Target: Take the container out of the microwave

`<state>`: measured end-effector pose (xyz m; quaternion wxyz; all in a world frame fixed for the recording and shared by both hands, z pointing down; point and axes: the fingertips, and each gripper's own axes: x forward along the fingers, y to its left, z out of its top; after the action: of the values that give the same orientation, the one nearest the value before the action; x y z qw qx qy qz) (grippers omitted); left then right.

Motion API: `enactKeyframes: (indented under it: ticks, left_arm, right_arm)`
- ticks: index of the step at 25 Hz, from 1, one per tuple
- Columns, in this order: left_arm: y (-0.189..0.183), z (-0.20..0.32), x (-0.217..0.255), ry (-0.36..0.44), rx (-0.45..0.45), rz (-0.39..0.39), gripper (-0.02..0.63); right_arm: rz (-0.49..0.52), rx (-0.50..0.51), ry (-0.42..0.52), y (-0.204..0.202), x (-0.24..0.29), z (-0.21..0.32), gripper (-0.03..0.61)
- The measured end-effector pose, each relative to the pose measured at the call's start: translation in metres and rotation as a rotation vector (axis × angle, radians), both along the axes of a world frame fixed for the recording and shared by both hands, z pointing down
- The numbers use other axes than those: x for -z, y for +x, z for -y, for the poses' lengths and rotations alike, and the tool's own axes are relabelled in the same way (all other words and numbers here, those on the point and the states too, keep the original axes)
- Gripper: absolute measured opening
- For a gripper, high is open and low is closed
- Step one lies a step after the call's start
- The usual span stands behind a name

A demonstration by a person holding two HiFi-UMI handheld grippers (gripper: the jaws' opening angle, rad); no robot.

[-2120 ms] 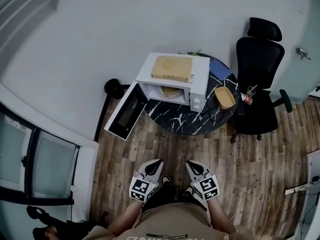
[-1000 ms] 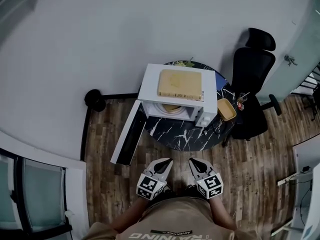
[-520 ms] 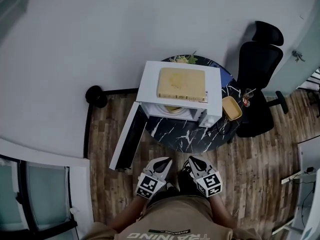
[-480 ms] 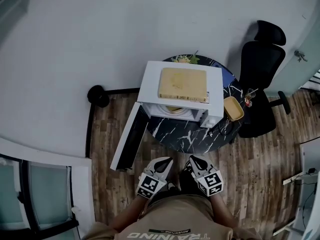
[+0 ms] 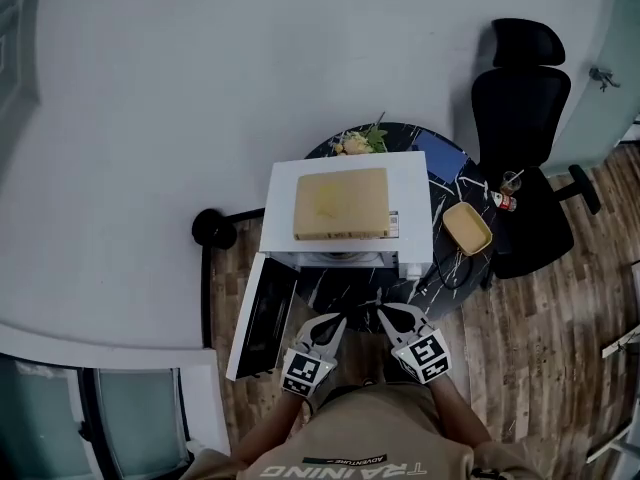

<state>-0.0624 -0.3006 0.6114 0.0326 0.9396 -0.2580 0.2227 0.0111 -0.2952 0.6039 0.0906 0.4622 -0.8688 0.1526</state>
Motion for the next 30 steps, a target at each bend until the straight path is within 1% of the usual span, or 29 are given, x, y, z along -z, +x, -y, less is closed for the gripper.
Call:
enactKeyframes:
  ticks: [3, 7, 9, 12, 16, 18, 21, 24, 30]
  left_arm:
    - [0.014, 0.020, -0.008, 0.026, -0.007, 0.043, 0.009]
    - [0.034, 0.045, -0.016, 0.017, 0.028, 0.067, 0.009]
    - [0.037, 0.053, -0.021, 0.018, 0.026, 0.090, 0.009]
    - [0.043, 0.064, -0.025, 0.042, 0.006, 0.129, 0.009]
    - [0.054, 0.084, -0.031, 0.052, -0.027, 0.138, 0.009]
    - [0.055, 0.093, -0.035, 0.057, -0.047, 0.153, 0.009]
    - [0.050, 0.101, -0.046, 0.075, -0.076, 0.201, 0.009]
    - [0.047, 0.107, -0.059, 0.104, -0.118, 0.246, 0.009]
    - [0.047, 0.107, -0.089, 0.171, -0.276, 0.355, 0.009]
  right_arm:
    - [-0.007, 0.037, 0.019, 0.008, 0.001, 0.012, 0.008]
    - [-0.054, 0.067, 0.031, 0.025, -0.003, 0.019, 0.008]
    - [-0.053, 0.066, 0.030, 0.030, -0.003, 0.022, 0.008]
    - [-0.037, 0.058, 0.018, 0.036, -0.004, 0.024, 0.008]
    - [-0.038, 0.032, 0.005, 0.046, -0.010, 0.029, 0.007]
    - [-0.041, 0.022, -0.003, 0.047, -0.009, 0.030, 0.008]
    - [-0.044, 0.017, -0.012, 0.042, -0.004, 0.031, 0.008]
    - [-0.070, 0.021, -0.011, 0.036, -0.001, 0.035, 0.007]
    - [-0.106, -0.014, -0.013, 0.030, 0.002, 0.045, 0.008]
